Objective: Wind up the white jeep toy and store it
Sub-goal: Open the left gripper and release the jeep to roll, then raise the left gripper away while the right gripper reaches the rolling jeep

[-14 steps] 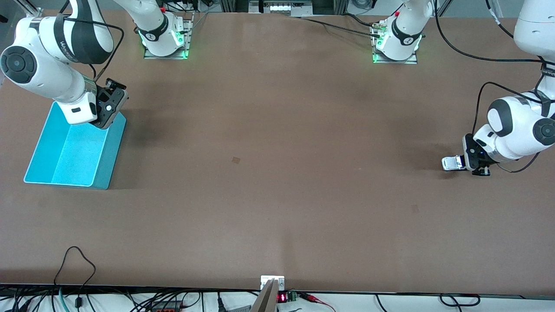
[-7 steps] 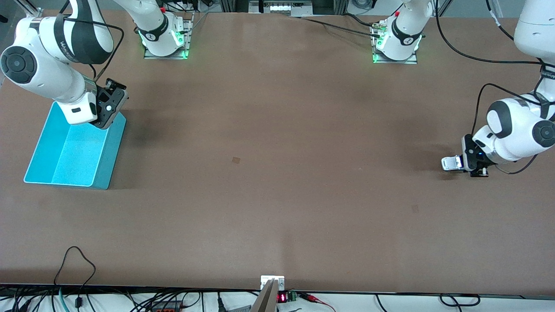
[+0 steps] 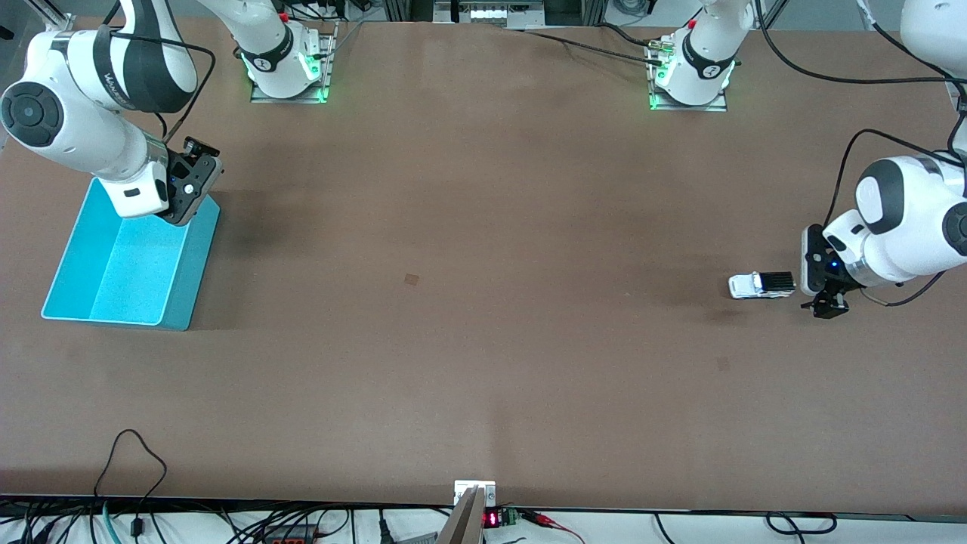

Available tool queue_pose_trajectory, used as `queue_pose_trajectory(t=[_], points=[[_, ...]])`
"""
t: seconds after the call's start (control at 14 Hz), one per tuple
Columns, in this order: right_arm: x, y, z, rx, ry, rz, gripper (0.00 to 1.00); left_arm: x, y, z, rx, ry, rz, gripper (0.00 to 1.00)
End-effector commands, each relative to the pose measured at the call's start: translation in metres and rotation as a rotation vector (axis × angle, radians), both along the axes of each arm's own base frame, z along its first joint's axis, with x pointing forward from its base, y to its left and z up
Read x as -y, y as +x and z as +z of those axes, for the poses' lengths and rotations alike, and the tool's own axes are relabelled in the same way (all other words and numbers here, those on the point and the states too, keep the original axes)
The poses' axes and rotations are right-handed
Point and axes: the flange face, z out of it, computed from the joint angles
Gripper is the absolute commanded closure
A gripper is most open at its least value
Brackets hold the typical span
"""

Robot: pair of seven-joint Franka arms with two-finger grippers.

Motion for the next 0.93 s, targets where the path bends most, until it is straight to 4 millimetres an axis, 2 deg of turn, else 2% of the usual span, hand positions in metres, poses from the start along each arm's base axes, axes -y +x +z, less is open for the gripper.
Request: queue_pose_trajectory(t=[0.0,0.21,0.5,0.71,0.86], points=[[0.004,0.005,0.001,-0.001,-0.004,0.016,0.0,0.015,-0.002,0.01,0.005,0.001,-0.044,0.0],[0.004,0.005,0.001,-0.001,-0.003,0.018,0.0,0.039,0.001,0.022,0.021,-0.002,-0.081,0.0],[0.004,0.005,0.001,-0.001,-0.003,0.016,0.0,0.072,0.004,0.021,0.022,-0.039,-0.089,0.0],[0.01,0.006,-0.002,-0.005,0.002,0.031,0.0,0.097,0.005,0.017,0.015,-0.074,0.005,0.0],[0.014,0.006,-0.002,-0.004,0.005,0.035,0.0,0.108,0.005,0.017,0.009,-0.063,0.141,0.0]])
